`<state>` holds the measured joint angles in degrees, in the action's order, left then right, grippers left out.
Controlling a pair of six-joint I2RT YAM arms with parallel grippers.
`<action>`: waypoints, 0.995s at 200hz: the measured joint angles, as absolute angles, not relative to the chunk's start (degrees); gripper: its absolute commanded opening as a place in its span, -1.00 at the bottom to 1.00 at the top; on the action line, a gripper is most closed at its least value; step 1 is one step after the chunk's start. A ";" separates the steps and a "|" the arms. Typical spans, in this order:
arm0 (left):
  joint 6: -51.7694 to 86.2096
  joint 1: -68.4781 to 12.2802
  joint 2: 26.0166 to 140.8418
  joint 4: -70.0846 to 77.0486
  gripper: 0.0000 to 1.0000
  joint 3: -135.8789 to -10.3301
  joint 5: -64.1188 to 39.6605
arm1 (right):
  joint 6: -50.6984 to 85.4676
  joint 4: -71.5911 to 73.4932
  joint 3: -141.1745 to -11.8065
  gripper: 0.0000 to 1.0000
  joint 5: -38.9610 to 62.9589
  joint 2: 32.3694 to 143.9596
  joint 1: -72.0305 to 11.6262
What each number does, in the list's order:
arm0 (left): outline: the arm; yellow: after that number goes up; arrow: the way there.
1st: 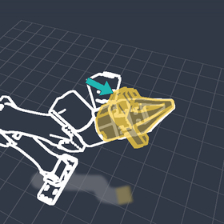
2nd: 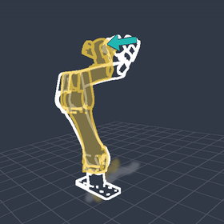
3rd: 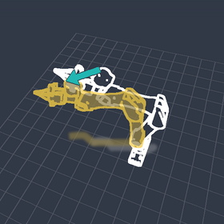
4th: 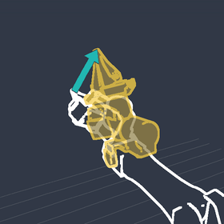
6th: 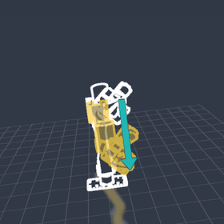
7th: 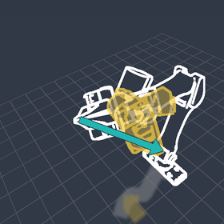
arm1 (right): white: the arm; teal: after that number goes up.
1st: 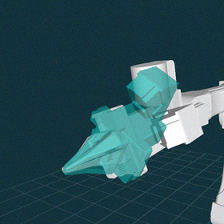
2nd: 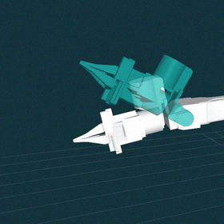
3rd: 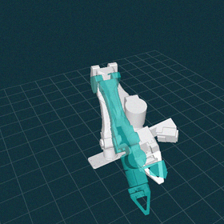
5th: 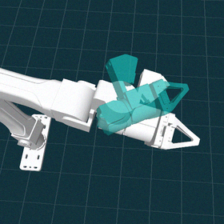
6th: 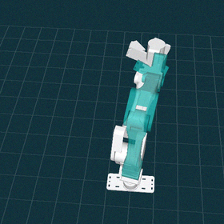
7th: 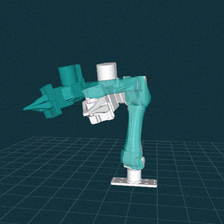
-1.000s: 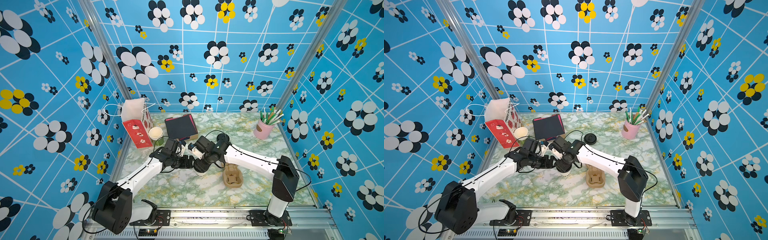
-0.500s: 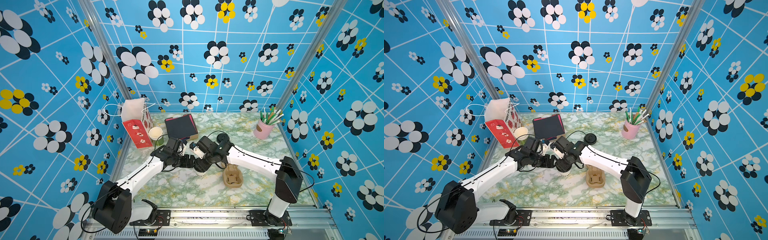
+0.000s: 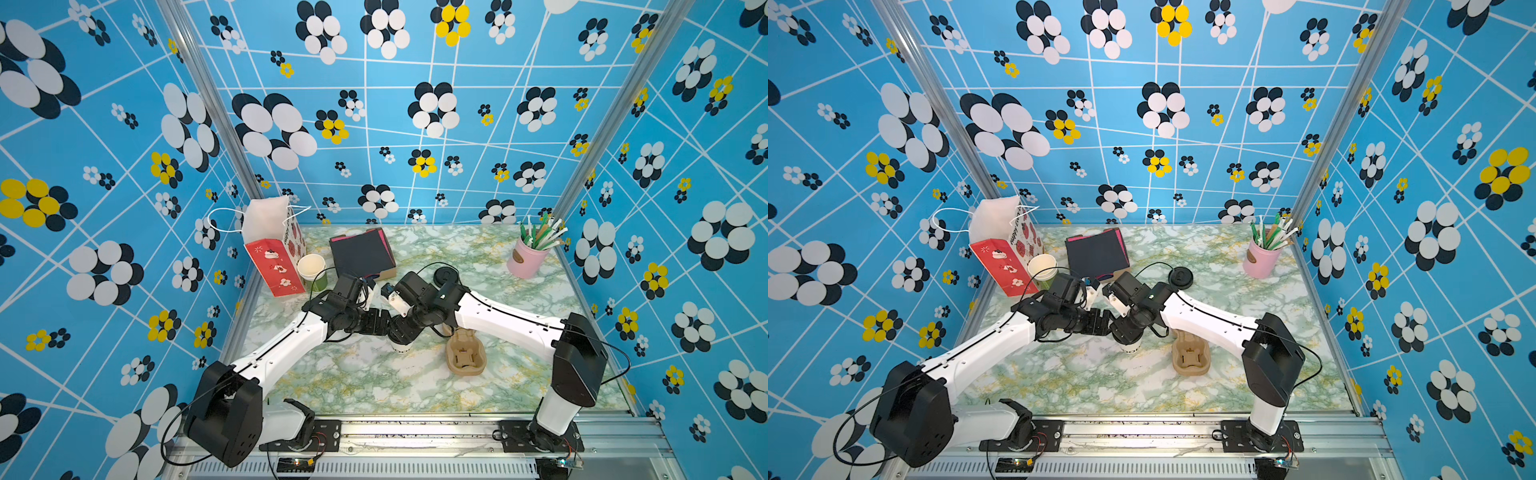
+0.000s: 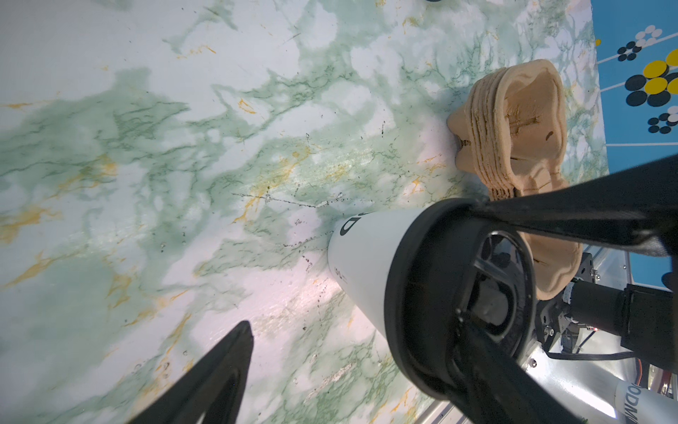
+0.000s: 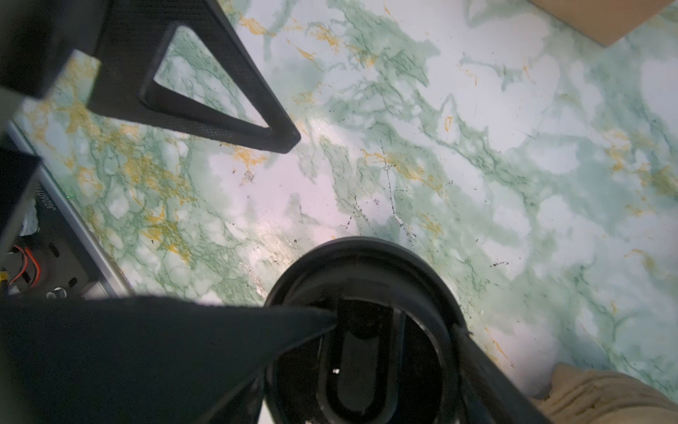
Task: Pack a coffee takeout order
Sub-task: Close the lid on the coffee cup.
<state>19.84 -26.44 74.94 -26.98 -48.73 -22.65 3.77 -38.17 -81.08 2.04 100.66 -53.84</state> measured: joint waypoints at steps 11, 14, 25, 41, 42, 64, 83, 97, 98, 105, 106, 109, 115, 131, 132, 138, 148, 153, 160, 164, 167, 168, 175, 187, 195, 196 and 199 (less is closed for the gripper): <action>19.84 -26.61 74.83 -27.03 0.76 -48.73 -22.39 | 3.81 -38.04 -80.95 0.56 2.02 100.55 -53.84; 19.84 -26.61 74.83 -27.03 0.76 -48.73 -22.31 | 3.81 -38.02 -80.93 0.57 2.02 100.53 -53.84; 19.84 -26.65 74.78 -27.00 0.77 -48.73 -22.17 | 3.84 -37.71 -80.64 0.59 2.00 100.31 -53.84; 19.84 -26.72 74.78 -27.03 0.76 -48.73 -22.17 | 3.90 -37.28 -80.16 0.64 1.98 99.94 -53.84; 19.84 -26.76 74.78 -27.03 0.76 -48.73 -22.17 | 3.90 -37.26 -80.16 0.65 1.98 99.92 -53.84; 19.84 -26.94 74.78 -27.03 0.76 -48.73 -22.02 | 3.97 -37.15 -79.79 0.74 1.91 99.59 -53.84; 19.84 -27.03 74.65 -27.05 0.75 -48.73 -21.98 | 4.12 -37.04 -79.59 0.80 1.83 99.31 -53.82; 19.84 -27.09 74.54 -27.03 0.75 -48.73 -21.78 | 4.14 -37.04 -79.53 0.84 1.87 99.18 -53.82; 19.84 -27.11 74.54 -27.03 0.76 -48.73 -21.78 | 4.14 -37.04 -79.53 0.85 1.89 99.18 -53.82; 19.86 -27.14 74.52 -26.98 0.75 -48.73 -21.65 | 4.14 -37.04 -79.48 0.87 1.96 99.11 -53.82; 19.86 -27.14 74.52 -26.98 0.76 -48.73 -21.65 | 4.14 -37.04 -79.48 0.87 1.98 99.11 -53.82; 19.84 -27.14 74.52 -26.98 0.76 -48.73 -21.63 | 4.16 -37.04 -79.46 0.87 2.02 99.09 -53.82; 19.84 -27.14 74.50 -26.96 0.76 -48.73 -21.58 | 4.14 -37.04 -79.44 0.89 2.07 99.07 -53.82; 19.84 -27.14 74.50 -26.89 0.76 -48.73 -21.54 | 4.12 -37.04 -79.44 0.92 2.26 99.02 -53.82; 19.84 -27.14 74.50 -26.87 0.75 -48.73 -21.54 | 4.12 -37.04 -79.44 0.92 2.26 99.02 -53.82; 19.84 -27.14 74.50 -26.85 0.75 -48.73 -21.47 | 4.12 -37.04 -79.42 0.93 2.28 98.98 -53.82; 19.84 -27.14 74.50 -26.79 0.75 -48.73 -21.39 | 4.12 -37.04 -79.42 0.94 2.33 98.94 -53.82; 19.84 -27.14 74.52 -26.79 0.75 -48.73 -21.39 | 4.12 -37.04 -79.42 0.95 2.37 98.94 -53.82; 19.84 -27.14 74.50 -26.79 0.75 -48.73 -21.39 | 4.12 -37.01 -79.37 0.96 2.46 98.89 -53.82; 19.84 -27.16 74.52 -26.79 0.75 -48.73 -21.39 | 4.12 -36.99 -79.31 0.96 2.52 98.83 -53.82; 19.84 -27.18 74.52 -26.79 0.75 -48.73 -21.39 | 4.12 -36.97 -79.31 0.96 2.55 98.83 -53.82; 19.84 -27.20 74.52 -26.79 0.75 -48.73 -21.39 | 4.14 -36.97 -79.31 0.96 2.57 98.80 -53.82; 19.84 -27.20 74.52 -26.79 0.75 -48.73 -21.37 | 4.12 -36.93 -79.22 0.97 2.68 98.74 -53.82; 19.84 -27.24 74.52 -26.79 0.75 -48.73 -21.32 | 4.12 -36.77 -79.09 0.98 2.83 98.63 -53.82; 19.84 -27.27 74.52 -26.79 0.75 -48.73 -21.32 | 4.12 -36.73 -79.02 0.98 2.94 98.54 -53.80; 19.84 -27.27 74.52 -26.79 0.75 -48.73 -21.32 | 4.12 -36.71 -79.00 0.98 2.94 98.52 -53.80; 19.84 -27.31 74.52 -26.79 0.75 -48.73 -21.32 | 4.12 -36.60 -78.89 0.98 2.98 98.45 -53.80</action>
